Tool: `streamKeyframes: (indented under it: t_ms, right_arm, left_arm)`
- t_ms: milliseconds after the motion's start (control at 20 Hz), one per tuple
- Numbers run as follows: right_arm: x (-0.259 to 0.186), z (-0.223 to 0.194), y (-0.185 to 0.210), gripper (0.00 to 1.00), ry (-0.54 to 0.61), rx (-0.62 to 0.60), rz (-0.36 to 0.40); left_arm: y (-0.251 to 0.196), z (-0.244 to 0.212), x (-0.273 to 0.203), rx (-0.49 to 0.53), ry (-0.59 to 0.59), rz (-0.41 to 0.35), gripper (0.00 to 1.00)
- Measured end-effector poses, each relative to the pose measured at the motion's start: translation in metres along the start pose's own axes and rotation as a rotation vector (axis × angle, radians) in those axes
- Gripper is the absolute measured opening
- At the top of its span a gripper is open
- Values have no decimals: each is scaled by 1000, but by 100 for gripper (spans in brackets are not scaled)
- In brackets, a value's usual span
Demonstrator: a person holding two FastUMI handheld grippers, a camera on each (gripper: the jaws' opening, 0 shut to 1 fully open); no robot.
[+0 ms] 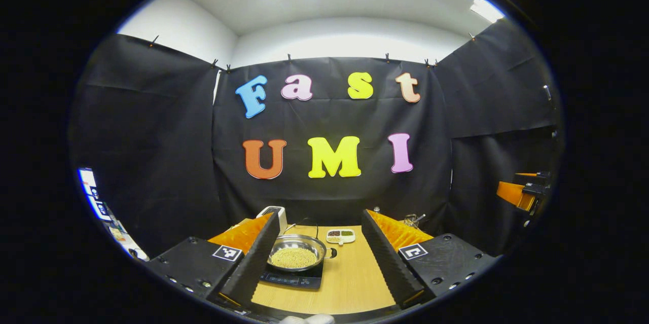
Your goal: First push the handle of the pot to place it horizontally, then grasp the pot with both hands and set it on the induction cooktop.
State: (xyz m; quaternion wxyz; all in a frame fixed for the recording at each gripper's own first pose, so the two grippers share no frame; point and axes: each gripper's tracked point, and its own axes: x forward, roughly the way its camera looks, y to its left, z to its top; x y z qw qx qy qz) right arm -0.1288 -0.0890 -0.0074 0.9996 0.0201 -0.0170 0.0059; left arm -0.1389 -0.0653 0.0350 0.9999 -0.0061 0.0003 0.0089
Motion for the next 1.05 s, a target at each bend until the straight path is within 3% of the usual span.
streamKeyframes:
  t_ms: [1050]
  right_arm:
    - [41,17,49,100,-23,-16,-3]
  left_arm:
    - [21,0,60,-10,-6,-67,96]
